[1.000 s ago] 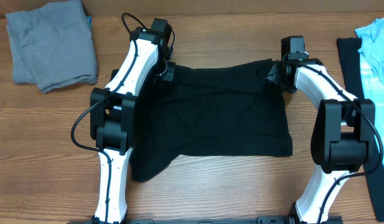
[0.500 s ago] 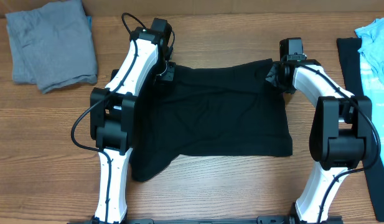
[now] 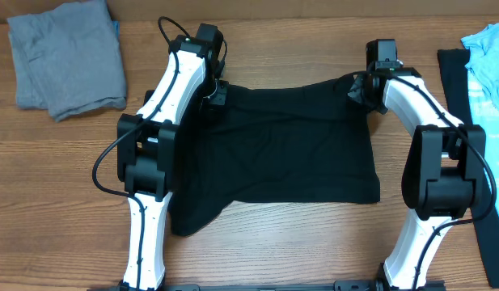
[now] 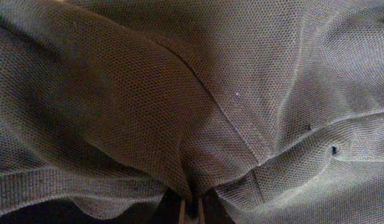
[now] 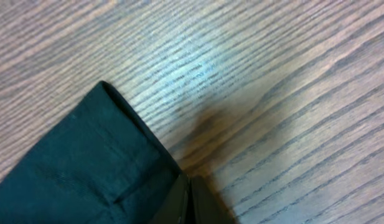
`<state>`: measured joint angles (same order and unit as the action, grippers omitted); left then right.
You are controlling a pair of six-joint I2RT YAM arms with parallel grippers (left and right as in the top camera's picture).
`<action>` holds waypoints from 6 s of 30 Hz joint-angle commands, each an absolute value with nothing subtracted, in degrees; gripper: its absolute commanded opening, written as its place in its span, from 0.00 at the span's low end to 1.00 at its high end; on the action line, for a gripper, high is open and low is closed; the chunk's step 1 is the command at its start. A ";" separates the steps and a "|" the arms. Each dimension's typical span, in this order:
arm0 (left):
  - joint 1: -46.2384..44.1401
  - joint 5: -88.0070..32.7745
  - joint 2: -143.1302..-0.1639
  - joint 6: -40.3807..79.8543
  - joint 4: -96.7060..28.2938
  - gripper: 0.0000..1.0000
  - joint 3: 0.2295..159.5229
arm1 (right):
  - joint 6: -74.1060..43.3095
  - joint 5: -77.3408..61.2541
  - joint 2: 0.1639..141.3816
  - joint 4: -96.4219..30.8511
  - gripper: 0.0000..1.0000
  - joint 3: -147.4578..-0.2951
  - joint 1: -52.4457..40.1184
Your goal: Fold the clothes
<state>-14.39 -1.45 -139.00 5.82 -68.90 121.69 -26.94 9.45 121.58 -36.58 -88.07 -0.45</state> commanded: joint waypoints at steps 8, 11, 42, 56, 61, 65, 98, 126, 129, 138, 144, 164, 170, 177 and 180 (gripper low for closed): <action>-14.48 -0.91 -139.46 6.44 -70.59 0.04 128.55 | -26.96 10.48 122.39 -36.23 0.04 -90.02 -0.23; -14.48 -0.91 -139.46 6.44 -70.76 0.04 130.61 | -26.94 10.48 122.37 -36.47 0.04 -91.85 -0.23; -13.10 8.25 -140.44 6.39 -40.23 0.05 135.04 | -28.73 10.44 127.74 -22.26 0.33 -101.91 -0.25; -9.78 14.98 -138.45 7.49 -51.96 1.00 136.66 | -28.67 4.47 120.92 -46.81 1.00 -102.39 2.37; -10.48 11.29 -134.47 12.40 -65.84 1.00 136.66 | -28.67 0.23 115.55 -61.01 1.00 -102.39 2.22; -11.00 6.48 -133.71 14.00 -76.36 1.00 136.66 | -28.45 -0.14 114.19 -70.83 1.00 -102.37 2.22; -11.35 1.80 -133.75 15.68 -93.36 1.00 135.02 | -28.75 -3.14 114.89 -56.75 0.77 -77.19 1.15; -11.27 2.07 -133.73 15.42 -93.47 1.00 135.02 | -52.40 15.11 113.60 -81.54 0.04 -75.61 3.51; -11.00 2.09 -133.73 15.44 -93.82 1.00 135.02 | -54.02 15.79 110.67 -80.73 0.04 -73.03 3.51; -10.04 2.04 -133.73 15.46 -92.58 1.00 135.02 | -47.64 16.71 107.13 -80.01 1.00 -72.16 3.55; -10.04 2.04 -133.73 15.44 -92.49 1.00 135.02 | -47.72 16.67 107.13 -81.36 1.00 -81.32 3.64; -10.52 0.38 -133.75 15.20 -90.56 1.00 135.02 | -23.83 4.40 116.64 -45.60 0.95 -89.76 7.44; -10.52 0.38 -133.75 15.22 -90.39 1.00 135.02 | -17.76 -1.83 119.68 -41.12 0.84 -89.76 11.25; -10.52 0.36 -133.73 15.25 -89.76 1.00 135.02 | -15.57 -3.11 120.05 -39.07 0.82 -89.73 11.42; -10.52 0.36 -133.75 15.25 -89.76 1.00 135.02 | -14.94 -3.11 121.16 -39.03 0.82 -89.73 11.31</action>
